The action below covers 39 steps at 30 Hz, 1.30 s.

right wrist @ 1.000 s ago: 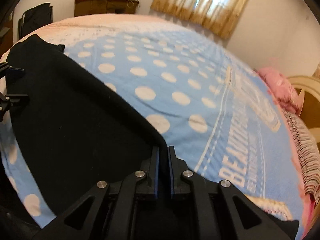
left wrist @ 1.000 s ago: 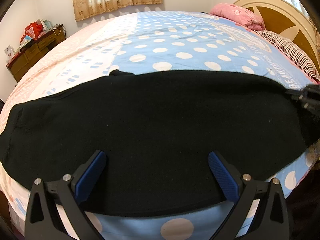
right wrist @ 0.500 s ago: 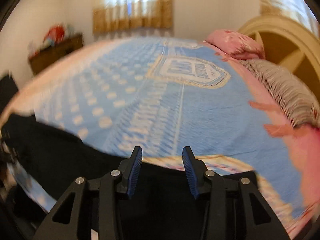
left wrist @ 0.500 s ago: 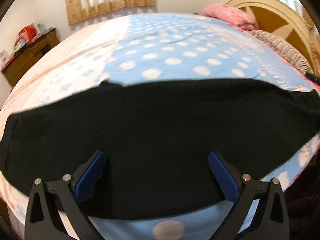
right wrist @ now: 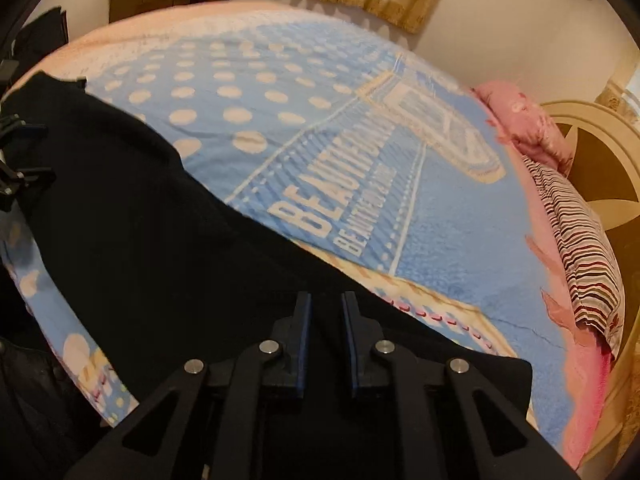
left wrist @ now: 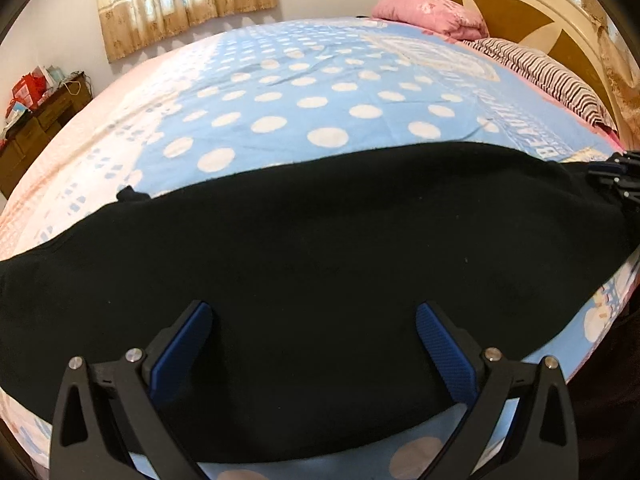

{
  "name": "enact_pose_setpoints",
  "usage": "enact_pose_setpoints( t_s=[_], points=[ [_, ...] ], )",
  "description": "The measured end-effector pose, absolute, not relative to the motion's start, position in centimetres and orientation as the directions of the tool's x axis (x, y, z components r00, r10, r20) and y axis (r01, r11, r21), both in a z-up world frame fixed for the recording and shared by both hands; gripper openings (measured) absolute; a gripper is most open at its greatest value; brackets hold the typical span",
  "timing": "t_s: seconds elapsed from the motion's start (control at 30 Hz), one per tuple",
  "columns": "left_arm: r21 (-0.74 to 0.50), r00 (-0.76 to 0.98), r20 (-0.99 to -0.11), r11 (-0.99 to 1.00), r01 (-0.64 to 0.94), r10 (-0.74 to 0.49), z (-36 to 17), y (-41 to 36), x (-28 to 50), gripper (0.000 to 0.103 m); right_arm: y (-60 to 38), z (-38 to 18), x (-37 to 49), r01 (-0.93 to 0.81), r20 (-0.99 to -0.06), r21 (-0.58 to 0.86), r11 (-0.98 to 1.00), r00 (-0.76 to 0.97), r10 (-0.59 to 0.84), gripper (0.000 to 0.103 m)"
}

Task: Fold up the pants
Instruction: 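Grasp the folded pants edge again with the right gripper and lift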

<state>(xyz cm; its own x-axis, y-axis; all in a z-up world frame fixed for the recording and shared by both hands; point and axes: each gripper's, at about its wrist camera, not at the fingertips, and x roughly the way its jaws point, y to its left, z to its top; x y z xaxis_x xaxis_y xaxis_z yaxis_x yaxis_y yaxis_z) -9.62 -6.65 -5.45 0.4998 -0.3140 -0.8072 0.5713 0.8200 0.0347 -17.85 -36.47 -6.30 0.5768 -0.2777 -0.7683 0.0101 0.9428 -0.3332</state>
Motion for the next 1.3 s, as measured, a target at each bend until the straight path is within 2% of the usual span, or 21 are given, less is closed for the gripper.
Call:
enact_pose_setpoints(
  t_s=[0.1,0.3,0.33,0.43,0.6,0.67,0.77,0.83,0.9,0.97,1.0,1.1,1.2,1.27,1.3],
  points=[
    [0.026,0.495,-0.808,0.821,0.570,-0.318,-5.5,-6.4,-9.5,0.103,-36.9,-7.4,-17.1,-0.025,-0.798,-0.343,0.939,0.534,-0.277,0.023],
    [0.029,0.495,-0.811,0.822,0.568,-0.313,-5.6,-6.2,-9.8,0.103,-37.7,-7.0,-16.2,-0.044,-0.841,-0.284,0.958,0.491,-0.227,0.023],
    [0.031,0.495,-0.811,0.823,0.567,-0.311,-5.6,-6.7,-9.5,0.103,-37.2,-7.1,-16.3,-0.038,-0.831,-0.310,0.950,0.495,-0.251,0.016],
    [0.032,0.497,-0.811,0.824,0.565,-0.309,-5.6,-6.9,-9.5,0.103,-36.6,-7.1,-16.5,0.052,-0.781,-0.355,0.933,0.531,-0.327,0.008],
    [0.034,0.501,-0.809,0.827,0.561,-0.306,-5.7,-7.0,-9.6,0.103,-38.7,-6.6,-17.1,0.321,-0.682,-0.267,0.909,0.604,-0.413,0.007],
    [0.033,0.503,-0.809,0.830,0.557,-0.305,-5.7,-6.9,-9.6,0.103,-38.8,-7.2,-16.6,0.329,-0.689,-0.218,0.919,0.615,-0.384,0.007],
    [0.039,0.507,-0.808,0.830,0.556,-0.301,-5.7,-6.8,-9.8,0.103,-38.6,-7.2,-16.5,0.297,-0.696,-0.220,0.929,0.619,-0.363,0.010],
    [0.039,0.502,-0.811,0.827,0.561,-0.302,-5.7,-6.7,-9.9,0.103,-39.6,-5.6,-17.8,0.295,-0.692,-0.111,0.949,0.662,-0.287,0.011],
    [0.036,0.500,-0.810,0.826,0.563,-0.305,-5.7,-6.9,-9.7,0.103,-41.5,-2.9,-20.9,0.367,-0.620,0.052,0.929,0.741,-0.258,0.011],
    [0.032,0.496,-0.812,0.825,0.564,-0.308,-5.6,-6.9,-9.6,0.103,-43.4,-0.5,-25.0,0.488,-0.534,0.153,0.859,0.772,-0.344,0.013],
    [0.030,0.495,-0.811,0.824,0.566,-0.311,-5.5,-6.9,-9.6,0.103,-43.9,0.2,-26.7,0.547,-0.522,0.166,0.821,0.755,-0.397,0.014],
    [0.016,0.505,-0.793,0.815,0.579,-0.342,-4.8,-6.8,-9.9,0.103,-43.8,0.1,-28.6,0.582,-0.588,0.110,0.806,0.692,-0.419,0.014],
    [0.018,0.520,-0.763,0.791,0.612,-0.385,-3.8,-7.5,-10.4,0.103,-42.2,-2.3,-27.9,0.543,-0.681,0.016,0.840,0.621,-0.388,0.014],
    [0.026,0.515,-0.761,0.775,0.632,-0.394,-3.8,-8.5,-10.4,0.103,-42.1,-4.5,-27.7,0.575,-0.744,-0.056,0.816,0.521,-0.418,0.014],
    [0.028,0.511,-0.766,0.772,0.635,-0.391,-3.9,-8.9,-10.4,0.103,-42.1,-4.8,-28.1,0.576,-0.738,-0.052,0.816,0.529,-0.420,0.014]
  ],
)
